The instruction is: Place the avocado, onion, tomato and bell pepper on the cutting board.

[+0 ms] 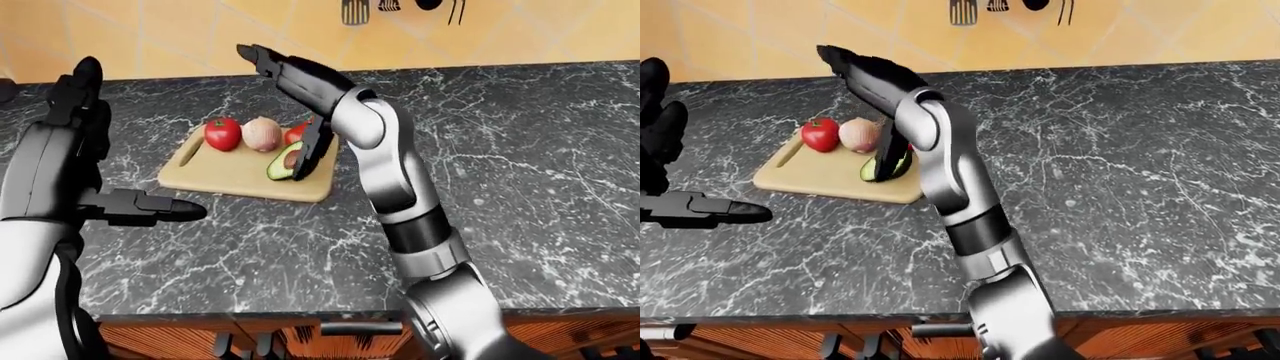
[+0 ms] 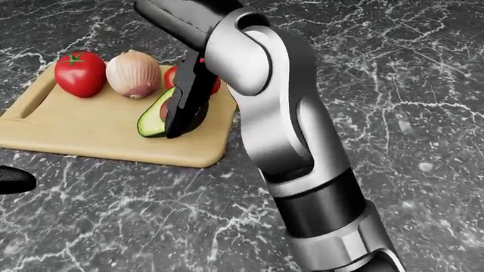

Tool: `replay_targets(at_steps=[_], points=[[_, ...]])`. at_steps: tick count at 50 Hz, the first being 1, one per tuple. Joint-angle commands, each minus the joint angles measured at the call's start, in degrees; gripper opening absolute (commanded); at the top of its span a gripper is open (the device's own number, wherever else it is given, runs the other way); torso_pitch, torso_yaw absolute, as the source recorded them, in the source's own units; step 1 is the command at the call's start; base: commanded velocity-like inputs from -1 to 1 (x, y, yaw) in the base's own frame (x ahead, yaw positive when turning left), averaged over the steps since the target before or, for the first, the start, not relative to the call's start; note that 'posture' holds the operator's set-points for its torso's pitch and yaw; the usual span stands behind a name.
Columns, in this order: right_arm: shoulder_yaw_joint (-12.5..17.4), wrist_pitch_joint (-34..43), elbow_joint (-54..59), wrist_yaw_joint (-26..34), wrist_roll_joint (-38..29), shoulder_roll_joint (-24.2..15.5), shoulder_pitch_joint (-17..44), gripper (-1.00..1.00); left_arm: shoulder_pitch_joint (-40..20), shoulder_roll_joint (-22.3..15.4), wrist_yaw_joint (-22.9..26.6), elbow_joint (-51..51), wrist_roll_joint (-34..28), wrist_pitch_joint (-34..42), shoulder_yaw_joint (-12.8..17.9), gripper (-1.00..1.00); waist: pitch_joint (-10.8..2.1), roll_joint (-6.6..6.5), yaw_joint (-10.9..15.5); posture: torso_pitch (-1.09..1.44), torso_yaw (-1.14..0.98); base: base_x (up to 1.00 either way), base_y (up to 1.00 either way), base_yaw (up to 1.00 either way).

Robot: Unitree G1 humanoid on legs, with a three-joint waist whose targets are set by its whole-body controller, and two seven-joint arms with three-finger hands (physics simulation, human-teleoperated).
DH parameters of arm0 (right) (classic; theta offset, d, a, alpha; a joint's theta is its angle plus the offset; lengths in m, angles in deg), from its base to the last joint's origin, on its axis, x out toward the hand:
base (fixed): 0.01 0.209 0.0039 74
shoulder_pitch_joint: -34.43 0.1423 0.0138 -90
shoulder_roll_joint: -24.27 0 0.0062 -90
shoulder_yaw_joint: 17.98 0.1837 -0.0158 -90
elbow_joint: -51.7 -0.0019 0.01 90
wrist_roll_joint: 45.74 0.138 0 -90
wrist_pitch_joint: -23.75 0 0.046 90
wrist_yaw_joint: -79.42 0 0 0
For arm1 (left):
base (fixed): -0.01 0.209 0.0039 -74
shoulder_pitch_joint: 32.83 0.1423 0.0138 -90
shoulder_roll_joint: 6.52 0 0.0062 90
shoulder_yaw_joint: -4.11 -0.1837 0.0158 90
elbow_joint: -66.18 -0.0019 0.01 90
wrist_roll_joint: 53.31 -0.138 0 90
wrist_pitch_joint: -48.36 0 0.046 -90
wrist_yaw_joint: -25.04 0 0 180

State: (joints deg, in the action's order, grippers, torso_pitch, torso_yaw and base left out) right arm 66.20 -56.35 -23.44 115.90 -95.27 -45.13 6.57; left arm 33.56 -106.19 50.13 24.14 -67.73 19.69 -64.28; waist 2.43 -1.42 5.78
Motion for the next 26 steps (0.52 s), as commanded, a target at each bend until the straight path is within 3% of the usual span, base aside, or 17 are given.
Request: replay_targets(at_steps=[1, 12, 26], points=[[0.84, 0.62, -2.48, -0.51, 0.73, -0.83, 1.94, 1.0, -1.8, -0.99, -0.65, 0.84, -0.56, -1.23, 0.47, 1.0, -1.42, -0.5, -0.05, 0.0, 0.13, 0.0, 0.0, 0.0], [3.13, 8.48, -13.07, 2.86, 1.77, -6.09, -1.29, 1.0, -3.51, -1.12, -1.21, -1.36, -0.77, -2.04, -0.85, 1.0, -1.42, -0.02, 0.15, 0.0, 0.13, 0.0, 0.0, 0.0], [8.73, 17.64, -26.86, 10.48, 0.64, -18.49, -2.79, 1.0, -3.2, -1.35, -0.56, -0.25, -0.87, -1.22, -0.37, 1.0, -1.07, 0.64, 0.19, 0.0, 0.13, 0.0, 0.0, 0.0]])
